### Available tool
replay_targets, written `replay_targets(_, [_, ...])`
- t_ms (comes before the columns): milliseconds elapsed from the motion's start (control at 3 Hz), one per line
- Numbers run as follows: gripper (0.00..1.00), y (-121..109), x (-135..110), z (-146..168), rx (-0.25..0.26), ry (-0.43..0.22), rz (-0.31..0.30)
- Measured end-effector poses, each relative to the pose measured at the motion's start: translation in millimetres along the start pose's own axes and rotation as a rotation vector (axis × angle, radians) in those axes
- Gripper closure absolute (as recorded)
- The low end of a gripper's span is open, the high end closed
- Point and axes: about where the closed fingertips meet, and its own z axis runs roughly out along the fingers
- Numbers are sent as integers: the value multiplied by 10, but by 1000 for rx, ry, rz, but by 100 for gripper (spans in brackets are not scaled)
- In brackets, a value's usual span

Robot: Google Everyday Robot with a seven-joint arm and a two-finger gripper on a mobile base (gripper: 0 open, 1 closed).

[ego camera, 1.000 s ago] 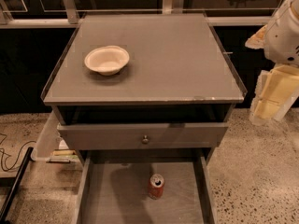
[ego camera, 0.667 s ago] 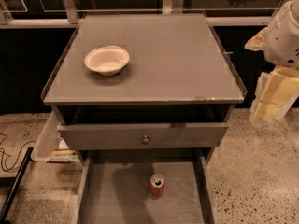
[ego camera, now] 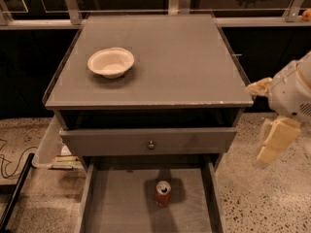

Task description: Pick coke can from middle drawer and place on counter

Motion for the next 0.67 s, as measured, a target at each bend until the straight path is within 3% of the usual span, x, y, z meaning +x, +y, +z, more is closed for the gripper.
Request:
replay_targets(333, [0,213,108,405,-1,-155,-4])
replay_targets(667, [0,372,237,954,-17,-233,-11])
